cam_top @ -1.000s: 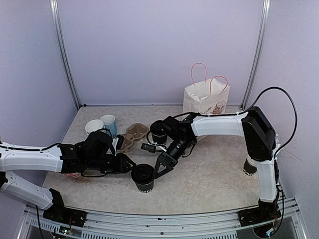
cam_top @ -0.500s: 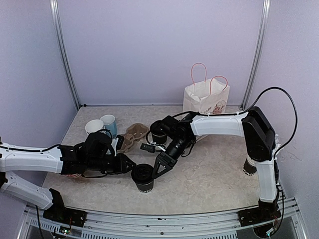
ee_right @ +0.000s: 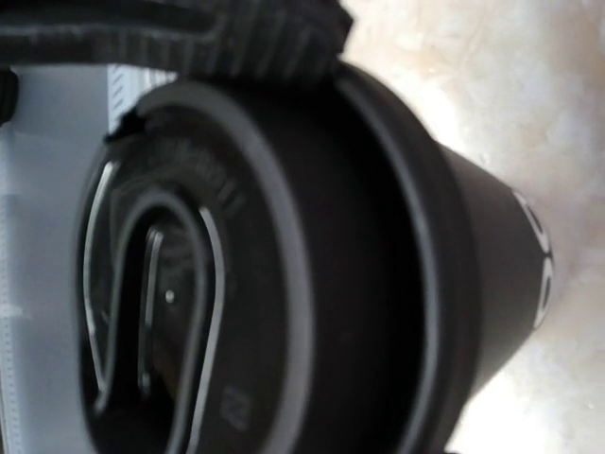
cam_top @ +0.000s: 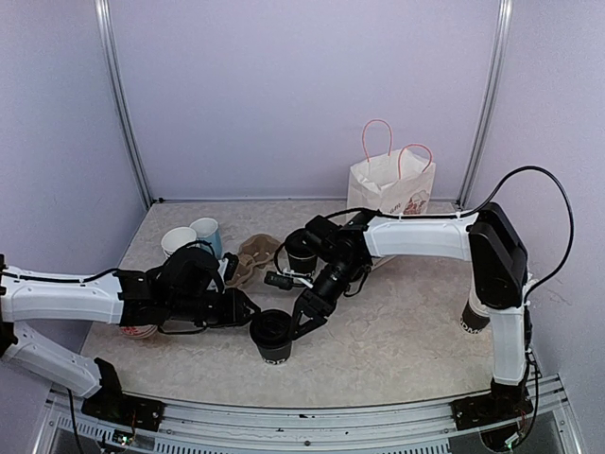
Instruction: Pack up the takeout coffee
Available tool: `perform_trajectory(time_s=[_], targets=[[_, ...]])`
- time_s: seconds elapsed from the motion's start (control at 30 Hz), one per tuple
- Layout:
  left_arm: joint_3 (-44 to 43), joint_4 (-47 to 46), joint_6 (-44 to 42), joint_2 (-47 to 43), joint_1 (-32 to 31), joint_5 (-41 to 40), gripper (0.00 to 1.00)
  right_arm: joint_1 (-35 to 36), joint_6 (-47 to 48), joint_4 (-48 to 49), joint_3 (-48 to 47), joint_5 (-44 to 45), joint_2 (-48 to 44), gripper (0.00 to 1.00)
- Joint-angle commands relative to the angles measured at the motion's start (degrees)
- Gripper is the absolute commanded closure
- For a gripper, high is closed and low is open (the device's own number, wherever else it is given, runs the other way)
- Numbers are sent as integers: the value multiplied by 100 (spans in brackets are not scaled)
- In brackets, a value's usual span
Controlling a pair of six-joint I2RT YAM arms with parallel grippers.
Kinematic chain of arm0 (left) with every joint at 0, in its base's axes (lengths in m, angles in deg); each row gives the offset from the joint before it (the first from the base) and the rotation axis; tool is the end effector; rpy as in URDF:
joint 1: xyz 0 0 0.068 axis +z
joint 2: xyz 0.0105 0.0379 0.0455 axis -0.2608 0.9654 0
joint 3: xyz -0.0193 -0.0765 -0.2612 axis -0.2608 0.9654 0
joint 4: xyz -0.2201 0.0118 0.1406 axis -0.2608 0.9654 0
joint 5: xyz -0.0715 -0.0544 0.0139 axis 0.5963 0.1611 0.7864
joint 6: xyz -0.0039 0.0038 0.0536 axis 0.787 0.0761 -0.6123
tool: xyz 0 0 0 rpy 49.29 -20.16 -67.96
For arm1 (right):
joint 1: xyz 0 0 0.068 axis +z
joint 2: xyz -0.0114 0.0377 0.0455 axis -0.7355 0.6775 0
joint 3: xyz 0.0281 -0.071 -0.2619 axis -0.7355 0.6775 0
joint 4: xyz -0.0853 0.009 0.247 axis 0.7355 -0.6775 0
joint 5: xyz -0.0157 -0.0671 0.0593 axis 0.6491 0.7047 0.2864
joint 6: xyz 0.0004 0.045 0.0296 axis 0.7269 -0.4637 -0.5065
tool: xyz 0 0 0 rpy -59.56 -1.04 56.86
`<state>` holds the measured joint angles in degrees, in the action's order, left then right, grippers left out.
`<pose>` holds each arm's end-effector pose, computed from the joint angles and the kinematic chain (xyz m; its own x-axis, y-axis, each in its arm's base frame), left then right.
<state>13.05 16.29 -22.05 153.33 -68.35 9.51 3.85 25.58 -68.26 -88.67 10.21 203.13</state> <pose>0.1527 -0.2065 0.2053 -0.8682 -0.0792 -0.4898 0.2550 0.7757 -0.5774 0.2444 0.3462 0.1907 -0.5217 -0.7863 -0.3312 -0.7075 0.1817 0.6830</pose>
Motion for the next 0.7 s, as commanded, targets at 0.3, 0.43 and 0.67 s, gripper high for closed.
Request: perform_trajectory(time_s=[0.3, 0.43, 0.67], targets=[[-1182, 974, -960, -236, -399, -773, 54, -191, 677, -59, -150, 1454, -507, 31], [-1327, 1158, -1082, -47, -372, -832, 54, -216, 747, -89, -158, 1255, -531, 31], [-1345, 1329, -1142, 75, -444, -858, 53, -194, 791, -131, -220, 964, -444, 31]])
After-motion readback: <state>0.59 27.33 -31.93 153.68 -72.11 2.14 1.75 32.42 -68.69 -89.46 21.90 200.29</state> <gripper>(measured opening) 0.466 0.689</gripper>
